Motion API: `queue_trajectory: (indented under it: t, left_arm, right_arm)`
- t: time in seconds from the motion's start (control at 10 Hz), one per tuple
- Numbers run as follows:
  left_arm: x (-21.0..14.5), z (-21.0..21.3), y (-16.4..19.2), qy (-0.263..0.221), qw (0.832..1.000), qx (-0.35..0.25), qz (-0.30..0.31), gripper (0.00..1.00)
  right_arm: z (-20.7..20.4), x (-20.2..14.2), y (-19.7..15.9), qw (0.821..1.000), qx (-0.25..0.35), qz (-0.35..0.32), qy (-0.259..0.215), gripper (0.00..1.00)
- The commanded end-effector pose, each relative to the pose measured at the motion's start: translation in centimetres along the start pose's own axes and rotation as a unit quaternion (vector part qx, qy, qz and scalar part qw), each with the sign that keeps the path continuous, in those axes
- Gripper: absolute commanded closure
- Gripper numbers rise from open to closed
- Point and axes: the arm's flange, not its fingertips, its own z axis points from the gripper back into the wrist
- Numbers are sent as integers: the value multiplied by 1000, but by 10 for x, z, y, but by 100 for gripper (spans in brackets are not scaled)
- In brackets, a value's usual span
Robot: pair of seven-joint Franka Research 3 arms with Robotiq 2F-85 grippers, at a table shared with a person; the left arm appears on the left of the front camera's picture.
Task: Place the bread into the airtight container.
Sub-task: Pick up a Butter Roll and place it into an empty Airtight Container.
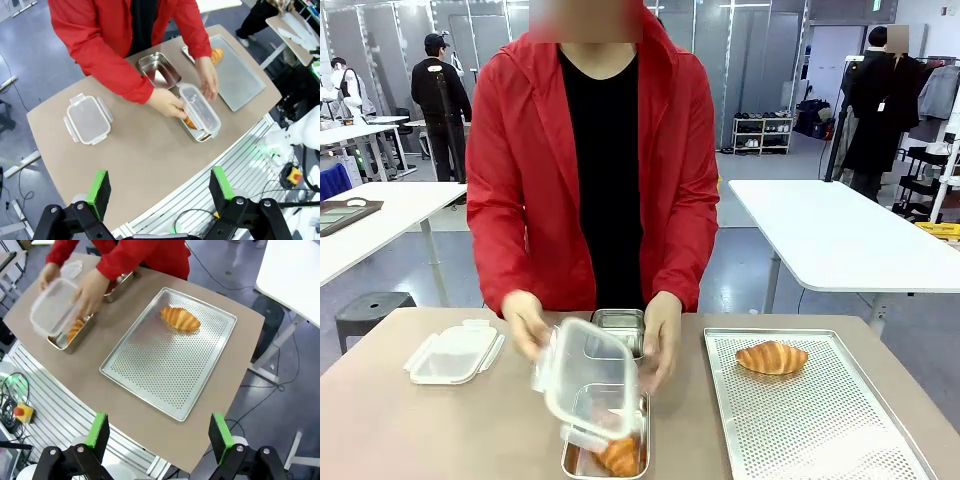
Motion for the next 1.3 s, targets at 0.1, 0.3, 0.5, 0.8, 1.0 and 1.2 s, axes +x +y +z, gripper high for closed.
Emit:
queue_trajectory:
  t: [0.1,0.3,0.5,0.8,1.0,1.2]
  left_arm:
    - [0,1,-1,-1,1000,-9,-7,0]
    - [0,1,-1,-1,1000,-9,-7,0]
    - [0,1,-1,-1,1000,-9,-7,0]
    - [0,1,-1,-1,1000,-9,-7,0]
    - [0,1,-1,-1,1000,-9,-7,0]
    - [0,1,-1,-1,1000,-9,-7,0]
  right_arm:
    - [-5,9,3,1000,4,9,-2,0]
    - [-5,9,3,1000,4,9,-2,0]
    - [-5,9,3,1000,4,9,-2,0]
    - [-5,9,3,1000,4,9,-2,0]
    - [-5,9,3,1000,4,9,-2,0]
    - [-5,9,3,1000,4,9,-2,0]
